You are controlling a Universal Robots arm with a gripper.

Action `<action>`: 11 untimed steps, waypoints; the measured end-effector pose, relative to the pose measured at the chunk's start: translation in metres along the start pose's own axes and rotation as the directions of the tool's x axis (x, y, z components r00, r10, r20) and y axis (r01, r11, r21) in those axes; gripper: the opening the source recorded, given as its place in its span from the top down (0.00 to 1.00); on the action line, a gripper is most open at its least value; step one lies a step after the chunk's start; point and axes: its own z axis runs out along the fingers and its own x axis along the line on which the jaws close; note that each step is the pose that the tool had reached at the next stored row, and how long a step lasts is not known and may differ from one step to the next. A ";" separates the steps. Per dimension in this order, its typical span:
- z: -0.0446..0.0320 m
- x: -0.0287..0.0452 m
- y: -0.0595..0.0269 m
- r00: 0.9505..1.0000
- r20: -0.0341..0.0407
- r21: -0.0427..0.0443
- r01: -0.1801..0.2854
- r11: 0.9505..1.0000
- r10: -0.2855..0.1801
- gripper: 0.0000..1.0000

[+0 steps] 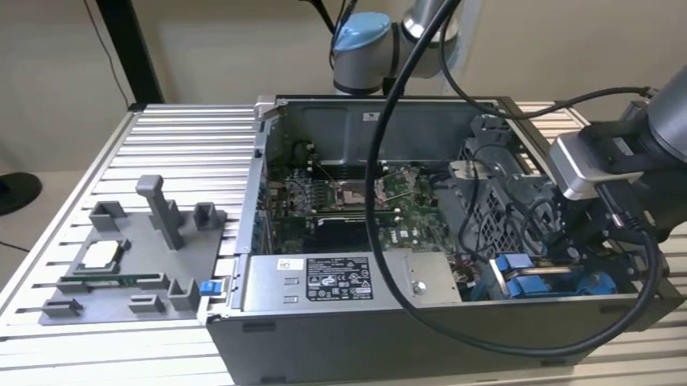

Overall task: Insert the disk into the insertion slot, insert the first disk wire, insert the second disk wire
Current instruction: 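Insert the second disk wire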

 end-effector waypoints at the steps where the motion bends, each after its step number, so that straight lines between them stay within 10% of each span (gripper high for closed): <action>1: 0.0004 -0.0019 0.0000 1.000 -0.001 0.000 0.000 1.000 0.000 1.00; 11: 0.0025 -0.0107 -0.0001 1.000 -0.002 0.001 -0.003 1.000 0.003 1.00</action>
